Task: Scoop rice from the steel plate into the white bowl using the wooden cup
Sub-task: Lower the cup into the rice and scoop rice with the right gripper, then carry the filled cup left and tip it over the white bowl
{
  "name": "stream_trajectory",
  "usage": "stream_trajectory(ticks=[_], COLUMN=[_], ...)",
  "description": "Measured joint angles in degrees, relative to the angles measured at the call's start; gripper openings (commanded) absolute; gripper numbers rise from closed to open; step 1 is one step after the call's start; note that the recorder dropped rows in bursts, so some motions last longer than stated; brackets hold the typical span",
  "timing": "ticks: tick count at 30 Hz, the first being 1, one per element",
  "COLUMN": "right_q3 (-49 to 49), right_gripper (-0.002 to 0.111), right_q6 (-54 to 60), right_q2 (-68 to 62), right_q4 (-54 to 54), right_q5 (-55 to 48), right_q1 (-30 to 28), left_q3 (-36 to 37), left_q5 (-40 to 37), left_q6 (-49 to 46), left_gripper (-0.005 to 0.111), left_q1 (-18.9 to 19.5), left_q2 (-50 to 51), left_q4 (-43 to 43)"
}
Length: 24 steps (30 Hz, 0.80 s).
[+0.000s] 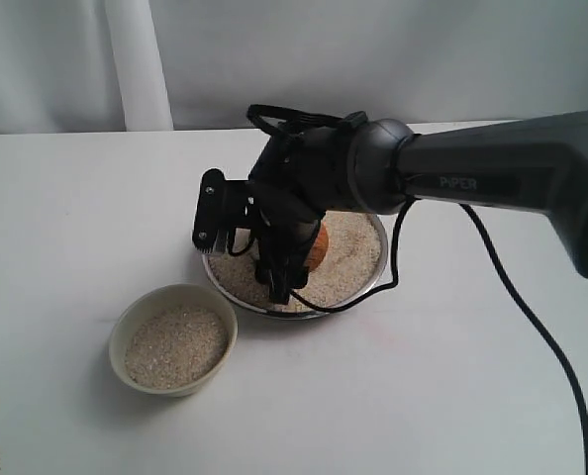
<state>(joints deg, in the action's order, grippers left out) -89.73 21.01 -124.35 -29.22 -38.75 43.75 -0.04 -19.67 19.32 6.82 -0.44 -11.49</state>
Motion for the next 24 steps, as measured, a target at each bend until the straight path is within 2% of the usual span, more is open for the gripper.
stream_trajectory(ticks=[7, 15, 24], right_q3=[0.00, 0.33, 8.65], right_gripper=[0.000, 0.000, 0.000], right_q6=[-6.29, -7.47, -8.18], right_q2=[0.10, 2.52, 11.96], right_q4=[3.03, 6.47, 11.62], right_q5=[1.63, 1.87, 8.35], right_q1=[-2.17, -4.18, -7.81], left_q3=[0.00, 0.00, 0.00], left_q5=[0.00, 0.00, 0.00], left_q6=[0.00, 0.00, 0.00], left_gripper=[0.000, 0.000, 0.000], left_q1=[0.00, 0.00, 0.00], left_q2=[0.00, 0.00, 0.00], left_q4=[0.00, 0.00, 0.00])
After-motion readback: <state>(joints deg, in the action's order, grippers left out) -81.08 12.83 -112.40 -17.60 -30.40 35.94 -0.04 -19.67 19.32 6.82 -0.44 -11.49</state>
